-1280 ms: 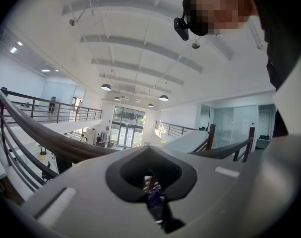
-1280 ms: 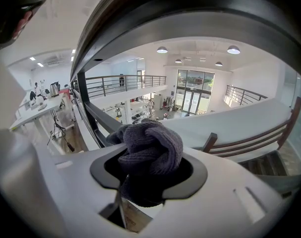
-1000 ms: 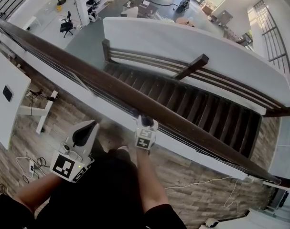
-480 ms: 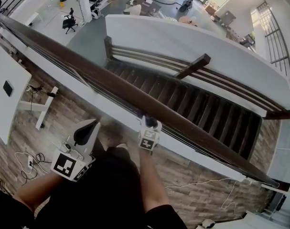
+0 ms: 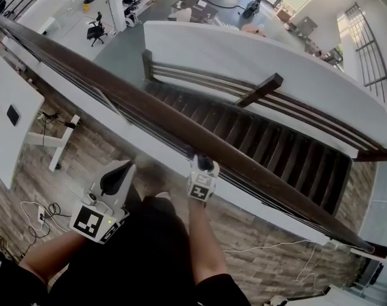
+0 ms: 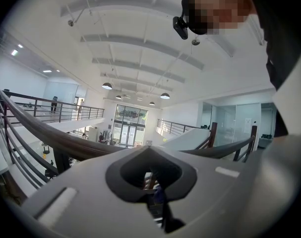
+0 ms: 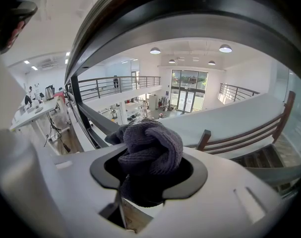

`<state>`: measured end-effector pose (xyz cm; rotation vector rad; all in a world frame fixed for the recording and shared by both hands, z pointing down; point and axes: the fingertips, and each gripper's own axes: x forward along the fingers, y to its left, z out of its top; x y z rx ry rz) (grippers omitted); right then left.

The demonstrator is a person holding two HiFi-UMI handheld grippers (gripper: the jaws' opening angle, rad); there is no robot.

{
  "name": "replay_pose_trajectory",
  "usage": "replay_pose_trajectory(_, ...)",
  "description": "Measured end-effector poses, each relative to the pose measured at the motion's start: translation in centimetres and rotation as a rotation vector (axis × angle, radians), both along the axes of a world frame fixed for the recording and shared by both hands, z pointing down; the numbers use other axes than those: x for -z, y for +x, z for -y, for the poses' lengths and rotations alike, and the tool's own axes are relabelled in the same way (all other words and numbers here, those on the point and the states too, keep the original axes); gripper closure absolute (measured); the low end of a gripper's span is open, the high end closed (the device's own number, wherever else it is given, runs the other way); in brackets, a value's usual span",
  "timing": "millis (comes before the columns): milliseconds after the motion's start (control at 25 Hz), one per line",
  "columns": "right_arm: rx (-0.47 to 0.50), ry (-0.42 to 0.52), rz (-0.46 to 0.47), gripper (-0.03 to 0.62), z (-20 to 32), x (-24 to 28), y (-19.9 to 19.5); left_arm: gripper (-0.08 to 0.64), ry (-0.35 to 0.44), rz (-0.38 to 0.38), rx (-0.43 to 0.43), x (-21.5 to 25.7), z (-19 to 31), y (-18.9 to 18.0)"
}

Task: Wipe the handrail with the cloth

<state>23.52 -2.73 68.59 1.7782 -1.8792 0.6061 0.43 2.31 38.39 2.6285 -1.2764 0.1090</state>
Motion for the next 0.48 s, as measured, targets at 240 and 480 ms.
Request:
replay_pose_trajectory(240,-0.015,-0.001,0.002,0.405,-0.4,0.4,0.9,0.56,-0.006,-0.007,0.003,-0.1,-1.0,0.6)
replay_pose_trajectory(480,-0.025,0.004,-0.005,0.405,-1.0,0.5,2.5,0.56,-0.017,-0.012,0.02,-0.5,-1.9,0.9)
